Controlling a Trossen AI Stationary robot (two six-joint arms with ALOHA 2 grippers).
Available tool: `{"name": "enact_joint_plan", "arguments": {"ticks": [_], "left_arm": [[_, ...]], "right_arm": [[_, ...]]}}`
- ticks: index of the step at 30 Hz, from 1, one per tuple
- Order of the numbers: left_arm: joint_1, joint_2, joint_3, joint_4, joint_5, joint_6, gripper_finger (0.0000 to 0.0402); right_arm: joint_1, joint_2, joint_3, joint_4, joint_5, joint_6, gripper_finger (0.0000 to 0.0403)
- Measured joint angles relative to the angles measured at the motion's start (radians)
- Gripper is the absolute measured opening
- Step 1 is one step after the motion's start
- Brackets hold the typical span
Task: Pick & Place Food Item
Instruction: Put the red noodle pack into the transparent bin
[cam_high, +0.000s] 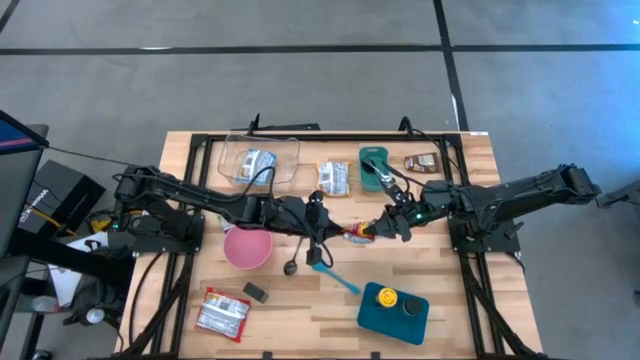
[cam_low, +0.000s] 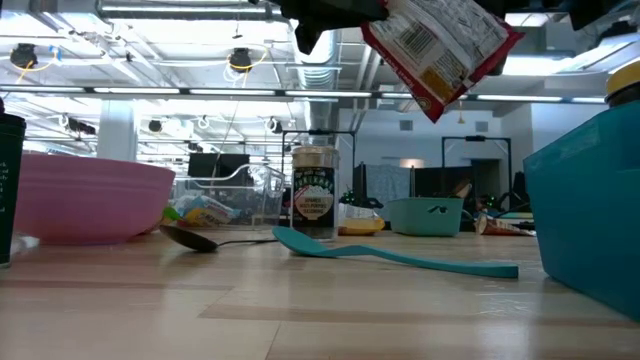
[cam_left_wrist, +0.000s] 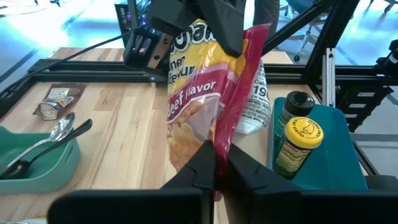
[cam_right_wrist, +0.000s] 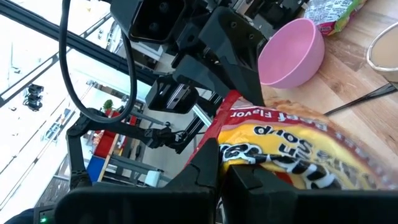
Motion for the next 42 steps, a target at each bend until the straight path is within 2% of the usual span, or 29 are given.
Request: {"name": "enact_joint_plan", "arguments": {"ticks": [7,15,19,30,42], "left_arm": [[0.000,0.000,0.000,-0.001,0.000,0.000,0.0003],[0.000,0.000,0.000,-0.005,0.000,0.000,0.0001],[0.000,0.000,0.000,-0.004,0.000,0.000,0.0001],[0.000,0.000,0.000,0.000,0.000,0.000,0.0001],[0.000,-0.008,0.000,-0.007,0.000,0.000,0.0001]], "right_arm": [[0.000,0.000,0.000,0.000,0.000,0.023,0.0009],[-0.008,0.000,0.000,0.000,-0.010,0.023,0.0079],[-0.040,-0.001,0.000,-0.001,-0.097,0.038,0.0097],[-0.074,-0.011,0.000,-0.006,-0.261,0.105,0.0102],[-0.074,-0.130,0.000,-0.097,-0.262,0.104,0.0102]]}}
